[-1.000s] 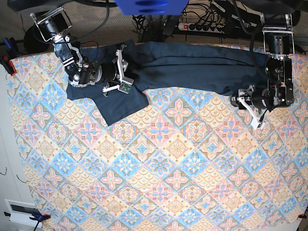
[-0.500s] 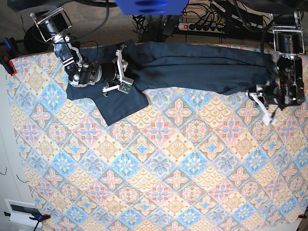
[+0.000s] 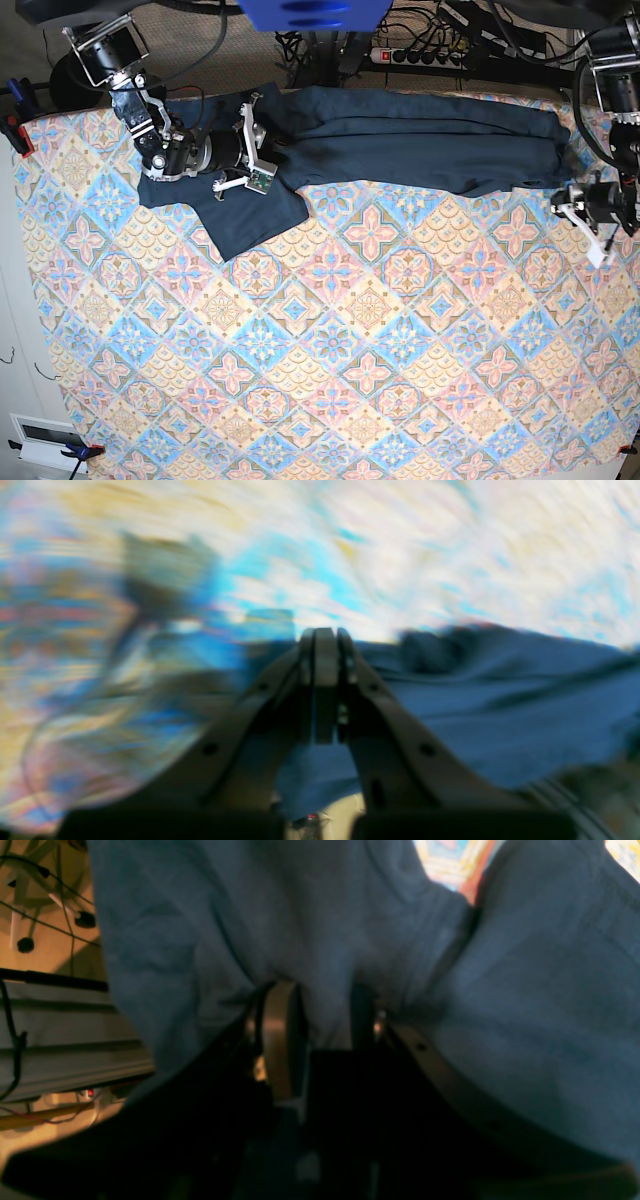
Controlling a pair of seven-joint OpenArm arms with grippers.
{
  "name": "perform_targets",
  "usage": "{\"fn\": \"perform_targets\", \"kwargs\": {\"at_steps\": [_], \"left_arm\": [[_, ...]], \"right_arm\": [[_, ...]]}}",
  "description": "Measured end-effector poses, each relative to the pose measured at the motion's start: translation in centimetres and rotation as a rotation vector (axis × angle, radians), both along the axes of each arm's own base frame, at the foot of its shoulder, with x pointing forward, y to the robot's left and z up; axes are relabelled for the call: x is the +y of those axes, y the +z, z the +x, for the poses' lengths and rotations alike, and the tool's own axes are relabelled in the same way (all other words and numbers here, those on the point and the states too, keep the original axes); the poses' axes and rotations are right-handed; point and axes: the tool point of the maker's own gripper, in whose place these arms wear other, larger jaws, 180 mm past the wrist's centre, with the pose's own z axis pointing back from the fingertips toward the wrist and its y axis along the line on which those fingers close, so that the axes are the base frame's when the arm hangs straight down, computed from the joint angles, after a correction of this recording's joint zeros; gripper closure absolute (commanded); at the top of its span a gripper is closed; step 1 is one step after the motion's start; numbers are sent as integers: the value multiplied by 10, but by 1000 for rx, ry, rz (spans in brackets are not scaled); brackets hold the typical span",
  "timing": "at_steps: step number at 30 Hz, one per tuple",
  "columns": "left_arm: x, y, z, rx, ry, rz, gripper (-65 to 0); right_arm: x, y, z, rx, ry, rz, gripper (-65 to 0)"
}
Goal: Layout the t-shirt on the table in an organized manner, then fold the t-shirt properly
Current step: 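Fold the shirt end inward with the left gripper toward the middle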
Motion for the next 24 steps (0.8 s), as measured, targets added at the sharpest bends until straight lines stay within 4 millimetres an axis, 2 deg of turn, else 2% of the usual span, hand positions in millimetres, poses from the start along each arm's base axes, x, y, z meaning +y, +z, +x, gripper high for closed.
{"fn": "perform_targets", "kwargs": {"at_steps": [2,4,7,9,15,17,21,24], "left_arm": [[-29,-4,-3,6,-65,-60,-113],[-46,-4,-5,1,-119,-76,-217],[-48,-1,-4,-4,-136,-65,-343],[-45,-3,-6,4,-133,-49,-386],[-50,-6,-7,13,-148,-56,-389],[-61,-15,-13,53,-202,-45,-389],[-97,-28,-17,90,-290,-85,-389],[-97,-37,-18,104,-311,-31,-388]], "right_arm": [[0,0,0,0,-1,-1,-188],[0,0,0,0,1,0,-188],[0,0,0,-1,-1,2,-188],[0,0,0,0,0,-1,-188],[0,0,0,-1,0,1,-188],[0,0,0,0,0,-1,-188],[0,1,3,-6,1,-1,-188],[-2,3,9,-15,24,-19,-188]]}}
